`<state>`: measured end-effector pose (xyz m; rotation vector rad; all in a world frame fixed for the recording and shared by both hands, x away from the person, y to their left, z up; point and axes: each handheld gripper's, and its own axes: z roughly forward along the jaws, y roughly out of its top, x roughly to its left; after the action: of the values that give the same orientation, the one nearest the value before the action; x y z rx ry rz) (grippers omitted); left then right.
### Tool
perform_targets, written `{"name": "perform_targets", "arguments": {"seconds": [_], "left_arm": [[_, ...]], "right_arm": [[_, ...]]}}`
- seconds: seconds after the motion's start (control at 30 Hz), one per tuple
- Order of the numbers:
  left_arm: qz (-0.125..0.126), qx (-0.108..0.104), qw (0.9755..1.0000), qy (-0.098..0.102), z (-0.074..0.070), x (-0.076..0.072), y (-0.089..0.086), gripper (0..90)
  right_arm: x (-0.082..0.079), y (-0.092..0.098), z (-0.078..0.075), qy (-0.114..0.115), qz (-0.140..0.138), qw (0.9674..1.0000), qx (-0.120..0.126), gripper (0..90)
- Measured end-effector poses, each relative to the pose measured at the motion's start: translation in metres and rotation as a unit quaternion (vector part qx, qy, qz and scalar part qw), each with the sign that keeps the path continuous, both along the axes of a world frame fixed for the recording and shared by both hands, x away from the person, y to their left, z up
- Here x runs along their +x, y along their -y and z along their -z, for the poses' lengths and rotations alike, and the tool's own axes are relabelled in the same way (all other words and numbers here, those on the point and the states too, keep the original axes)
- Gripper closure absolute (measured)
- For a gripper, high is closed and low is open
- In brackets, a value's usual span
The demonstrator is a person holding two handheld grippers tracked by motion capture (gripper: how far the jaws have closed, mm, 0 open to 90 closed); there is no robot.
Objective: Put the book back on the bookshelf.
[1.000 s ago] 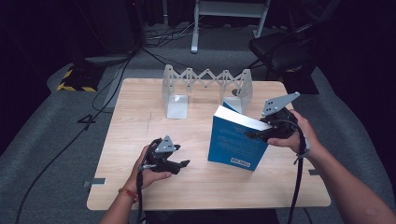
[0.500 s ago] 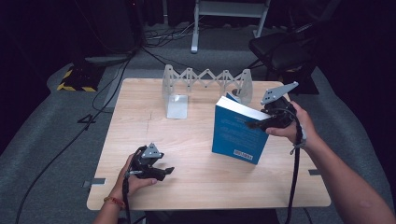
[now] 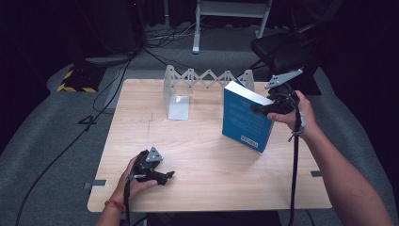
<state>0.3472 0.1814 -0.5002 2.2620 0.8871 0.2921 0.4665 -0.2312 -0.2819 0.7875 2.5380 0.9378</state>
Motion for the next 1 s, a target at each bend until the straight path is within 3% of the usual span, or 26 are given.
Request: {"name": "perform_targets", "arguments": {"seconds": [0.17,0.37,0.73,1.0], "left_arm": [[0.009,-0.004,0.9998,0.018,0.004,-0.002,-0.001,15.9],[0.013,-0.006,0.9998,0.015,0.004,-0.001,-0.001,15.4],[0.016,-0.004,0.9997,0.017,0.004,-0.001,-0.001,15.5],[0.021,-0.006,0.9996,0.016,0.004,-0.001,-0.002,15.5]], "right_arm": [[0.014,0.004,-0.003,-0.001,0.028,0.9996,0.007,61.9],[0.03,0.006,-0.007,0.005,0.067,0.9974,0.024,61.8],[0.053,0.001,-0.015,0.015,0.12,0.9922,0.029,61.7],[0.067,-0.004,-0.011,0.015,0.139,0.9896,0.031,61.8]]}}
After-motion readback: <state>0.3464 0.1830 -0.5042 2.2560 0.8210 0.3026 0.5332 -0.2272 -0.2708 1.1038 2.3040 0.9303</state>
